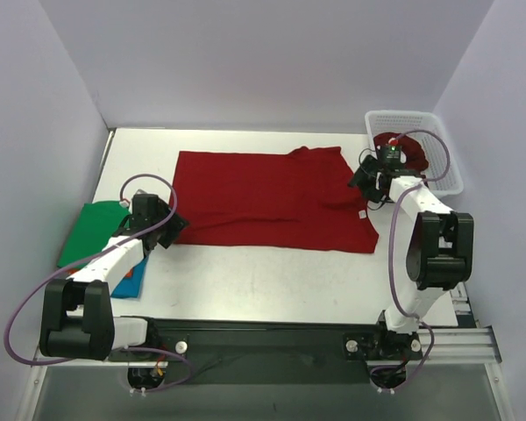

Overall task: Fold and stack the t-shirts
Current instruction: Fold the flattened tshirt in 1/3 of the way

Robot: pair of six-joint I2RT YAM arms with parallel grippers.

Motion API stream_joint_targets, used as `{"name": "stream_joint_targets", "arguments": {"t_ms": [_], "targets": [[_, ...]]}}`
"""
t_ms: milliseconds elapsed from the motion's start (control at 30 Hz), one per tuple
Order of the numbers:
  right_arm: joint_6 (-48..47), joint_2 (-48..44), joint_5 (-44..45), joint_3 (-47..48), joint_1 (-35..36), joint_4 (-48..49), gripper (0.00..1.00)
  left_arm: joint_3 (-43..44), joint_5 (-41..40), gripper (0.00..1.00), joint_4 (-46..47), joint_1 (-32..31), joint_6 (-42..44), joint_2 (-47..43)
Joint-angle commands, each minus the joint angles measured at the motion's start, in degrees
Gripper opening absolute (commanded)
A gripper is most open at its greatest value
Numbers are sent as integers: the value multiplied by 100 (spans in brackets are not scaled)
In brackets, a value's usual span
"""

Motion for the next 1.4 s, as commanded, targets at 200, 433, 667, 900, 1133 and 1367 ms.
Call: {"name": "stream_joint_targets", "arguments": {"t_ms": [200,433,667,900,1133,1367], "targets": [[328,456,-160,145,106,-294,52,54,-9,62,66,-30,67,-120],[328,606,-81,224,97,-320,35,54,-18,62,49,-22,85,-138],[-23,694,165,417,124,-311,20,36,-26,62,66,-30,94,-120],[-893,474,955,303,659,48,15,1,-17,62,101,-39,94,-103],[-1228,544,1430,356,880,120,19,-8,17,62,110,-30,111,-111],[-1368,448,1562,303,967,154,19,-34,35,62,136,-30,120,-129]]}}
